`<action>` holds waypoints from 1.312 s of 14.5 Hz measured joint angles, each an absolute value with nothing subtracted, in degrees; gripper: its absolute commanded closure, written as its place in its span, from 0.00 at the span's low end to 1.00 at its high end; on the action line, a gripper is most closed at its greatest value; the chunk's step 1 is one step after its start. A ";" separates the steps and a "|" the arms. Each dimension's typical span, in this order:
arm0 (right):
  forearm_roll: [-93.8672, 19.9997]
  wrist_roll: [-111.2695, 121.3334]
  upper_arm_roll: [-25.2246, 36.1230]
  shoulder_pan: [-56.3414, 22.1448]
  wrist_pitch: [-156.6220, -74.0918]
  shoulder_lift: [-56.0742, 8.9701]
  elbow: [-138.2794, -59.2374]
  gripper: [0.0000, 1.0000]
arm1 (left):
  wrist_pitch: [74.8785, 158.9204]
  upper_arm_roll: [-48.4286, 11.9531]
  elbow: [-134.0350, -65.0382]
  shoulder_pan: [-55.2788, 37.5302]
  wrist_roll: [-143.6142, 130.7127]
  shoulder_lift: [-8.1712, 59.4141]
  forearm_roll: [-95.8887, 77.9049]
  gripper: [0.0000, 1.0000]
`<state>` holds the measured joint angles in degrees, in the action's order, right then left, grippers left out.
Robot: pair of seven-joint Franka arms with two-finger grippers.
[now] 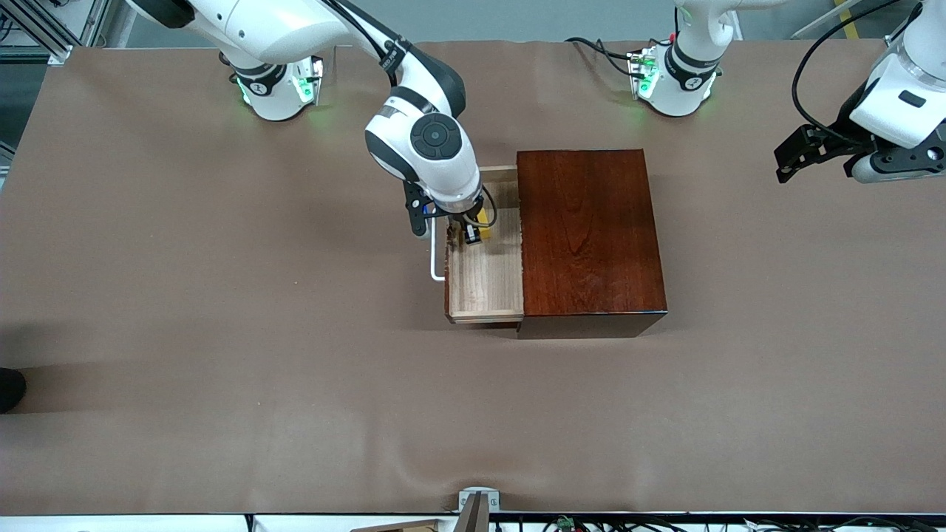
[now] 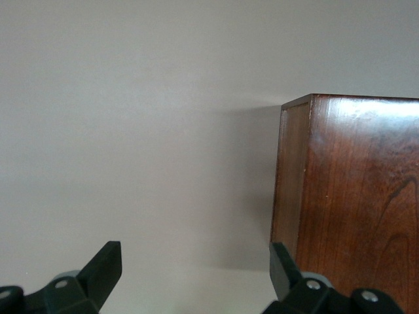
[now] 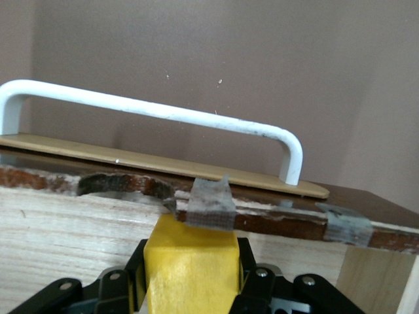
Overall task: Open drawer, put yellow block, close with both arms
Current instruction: 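Lower the cube into the drawer and open the right gripper, then withdraw the right gripper while the left gripper moves over the box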
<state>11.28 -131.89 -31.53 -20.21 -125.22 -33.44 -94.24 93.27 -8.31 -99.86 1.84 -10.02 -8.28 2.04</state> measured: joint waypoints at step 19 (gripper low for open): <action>11.32 -125.54 -31.41 -13.45 -111.07 -33.64 -80.45 0.00 | 94.93 -8.99 -99.05 1.73 -9.99 -7.87 0.23 0.00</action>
